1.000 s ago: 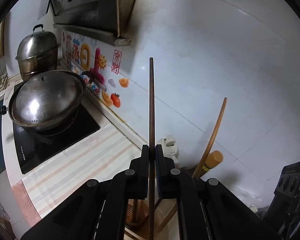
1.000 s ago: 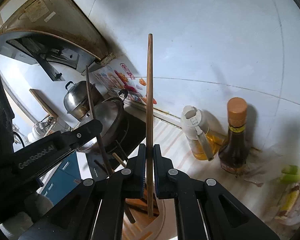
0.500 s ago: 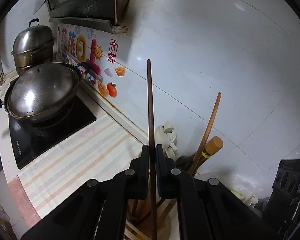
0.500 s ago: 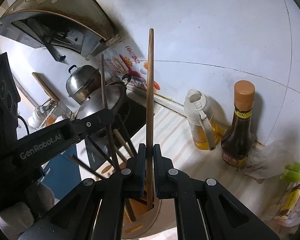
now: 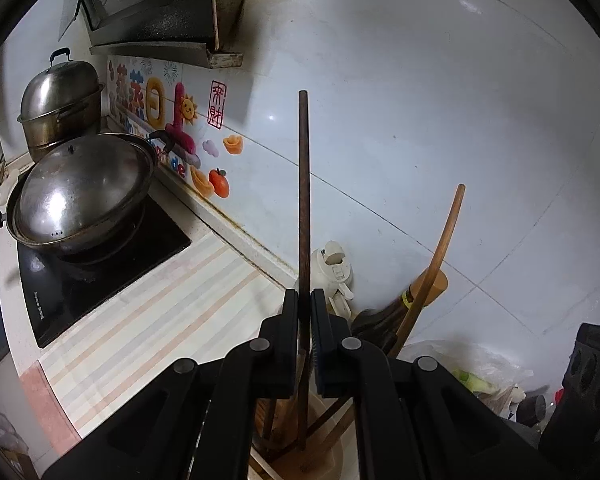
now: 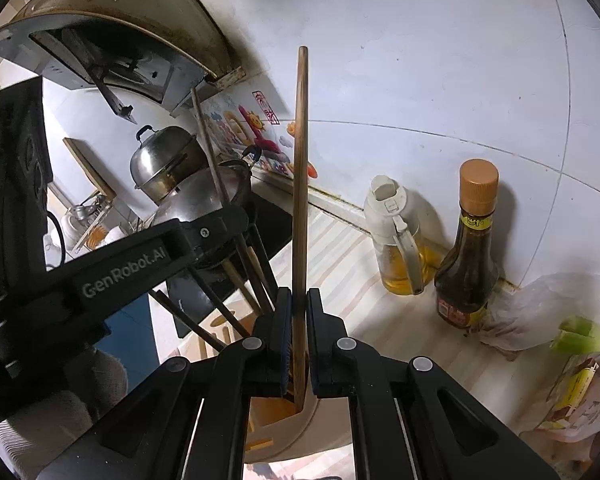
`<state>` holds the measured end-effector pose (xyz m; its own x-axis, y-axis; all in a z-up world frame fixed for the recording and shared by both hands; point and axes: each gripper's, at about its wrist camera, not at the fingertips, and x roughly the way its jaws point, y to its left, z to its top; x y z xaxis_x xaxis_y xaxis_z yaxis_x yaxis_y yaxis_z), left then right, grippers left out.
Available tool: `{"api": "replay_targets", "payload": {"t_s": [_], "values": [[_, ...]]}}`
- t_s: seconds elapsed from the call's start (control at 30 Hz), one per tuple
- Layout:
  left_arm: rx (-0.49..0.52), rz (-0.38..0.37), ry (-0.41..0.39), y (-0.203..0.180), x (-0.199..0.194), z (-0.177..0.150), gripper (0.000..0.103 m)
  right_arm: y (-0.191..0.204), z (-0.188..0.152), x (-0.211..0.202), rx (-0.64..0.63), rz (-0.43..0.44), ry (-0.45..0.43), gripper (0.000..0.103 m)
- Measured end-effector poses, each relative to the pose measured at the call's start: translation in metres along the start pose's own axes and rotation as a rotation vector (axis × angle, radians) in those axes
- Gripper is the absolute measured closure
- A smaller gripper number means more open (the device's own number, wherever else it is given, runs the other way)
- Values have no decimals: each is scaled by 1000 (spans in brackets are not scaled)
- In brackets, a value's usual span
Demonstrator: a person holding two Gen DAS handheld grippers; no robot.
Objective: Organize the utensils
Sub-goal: 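Open both tools to release the chopsticks into the holder, then grasp a light wooden chopstick with the right tool while the left tool grasps another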
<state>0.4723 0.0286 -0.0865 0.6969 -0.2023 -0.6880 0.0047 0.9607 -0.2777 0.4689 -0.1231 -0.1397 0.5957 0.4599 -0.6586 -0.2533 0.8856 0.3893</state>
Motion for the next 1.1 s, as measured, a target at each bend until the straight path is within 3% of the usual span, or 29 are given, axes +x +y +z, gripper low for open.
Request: {"api": "replay_targets", "payload": {"t_s": [0.27,0.4,0.43,0.47,0.5,0.57,0.7,0.87,0.93,1.1], "values": [[13,-21,50,-1,-20,-9,98,4,1,-9,-27,39,36,95],[5,0,79,1,-41,-13,92,-4,-1,-31,7,42,13,71],[-1,11,73,3,-50,-15,90,-7,-1,-38,21,42,3,70],[-2,31,61,3,-60,-18,73,-11,-2,-45,34,42,-4,70],[-4,54,48,4,-69,-22,37,-14,-4,-53,46,39,-10,70],[-12,108,12,5,-88,-31,1,-21,-10,-75,60,11,-37,66],[4,169,-25,7,-113,-62,0,-33,-29,-114,81,-92,-64,42],[36,209,10,1,-114,-114,0,-54,-74,-148,139,-223,-36,29],[43,197,70,-3,-104,-138,0,-68,-100,-154,173,-271,-4,21],[69,174,221,-18,-70,-201,0,-118,-173,-153,280,-388,136,21]]}}
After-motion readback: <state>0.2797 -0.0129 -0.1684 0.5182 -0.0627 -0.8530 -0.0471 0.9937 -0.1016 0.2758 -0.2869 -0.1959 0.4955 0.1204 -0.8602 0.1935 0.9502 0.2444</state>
